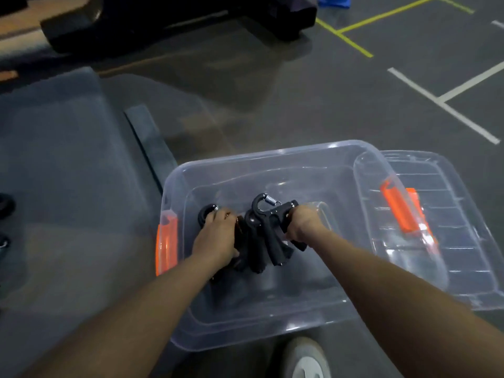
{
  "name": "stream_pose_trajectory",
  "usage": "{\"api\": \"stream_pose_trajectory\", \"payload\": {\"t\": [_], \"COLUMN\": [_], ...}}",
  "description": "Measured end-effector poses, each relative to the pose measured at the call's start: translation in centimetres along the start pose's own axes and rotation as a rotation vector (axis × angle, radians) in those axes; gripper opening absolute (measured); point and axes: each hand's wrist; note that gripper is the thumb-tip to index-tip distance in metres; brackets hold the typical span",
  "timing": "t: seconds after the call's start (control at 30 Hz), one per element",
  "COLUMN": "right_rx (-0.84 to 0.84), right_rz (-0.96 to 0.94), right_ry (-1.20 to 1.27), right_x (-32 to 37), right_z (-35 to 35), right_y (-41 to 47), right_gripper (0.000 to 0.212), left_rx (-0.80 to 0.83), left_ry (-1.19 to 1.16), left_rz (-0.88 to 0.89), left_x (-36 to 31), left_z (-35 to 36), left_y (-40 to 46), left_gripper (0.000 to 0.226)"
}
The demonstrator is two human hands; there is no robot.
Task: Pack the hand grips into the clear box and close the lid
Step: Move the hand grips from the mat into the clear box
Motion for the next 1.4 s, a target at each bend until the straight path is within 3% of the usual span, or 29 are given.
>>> {"api": "stream_pose_trajectory", "payload": {"t": [0.37,0.57,0.7,0.97,1.13,1.4], "right_rx": [0.016,-0.087,-0.028,-0.264,-0.339,-0.221], "right_rz": [0.137,0.079,0.036,-0.110,-0.311,-0.506], "right_ry": [0.192,0.164,0.161,0.301,0.325,0.341], "right_x": [1.8,1.9,2.1,7.9,16.7,33.0], "right_z": [5.8,6.1,4.1,-5.6,-8.9,-5.2], "right_y": [3.6,3.2,2.0,-4.6,-10.5,-16.8], "right_gripper": [0.036,0.033,0.041,0.028,0.037,0.039], "left_rx": [0.049,0.073,0.088,-0.302,-0.451,-0.615], "left_ry": [-0.049,-0.037,-0.061,-0.350,-0.364,-0.358], "left_rz": [0.030,0.029,0.025,0.062,-0.016,-0.276], "left_x": [1.6,1.7,1.5,1.4,6.2,19.5], "left_z": [0.6,0.5,0.0,-7.2,-13.0,-18.7], "left_y": [1.1,1.4,0.7,-5.3,-12.1,-22.7], "left_gripper": [0.095,0.096,0.090,0.038,0.039,0.041]}}
Point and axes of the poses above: each hand's wrist, its own y-axis towards the middle knuckle, its own z-axis out of the palm, x = y × z, and after that the axes turned 8 degrees about -y, right-handed
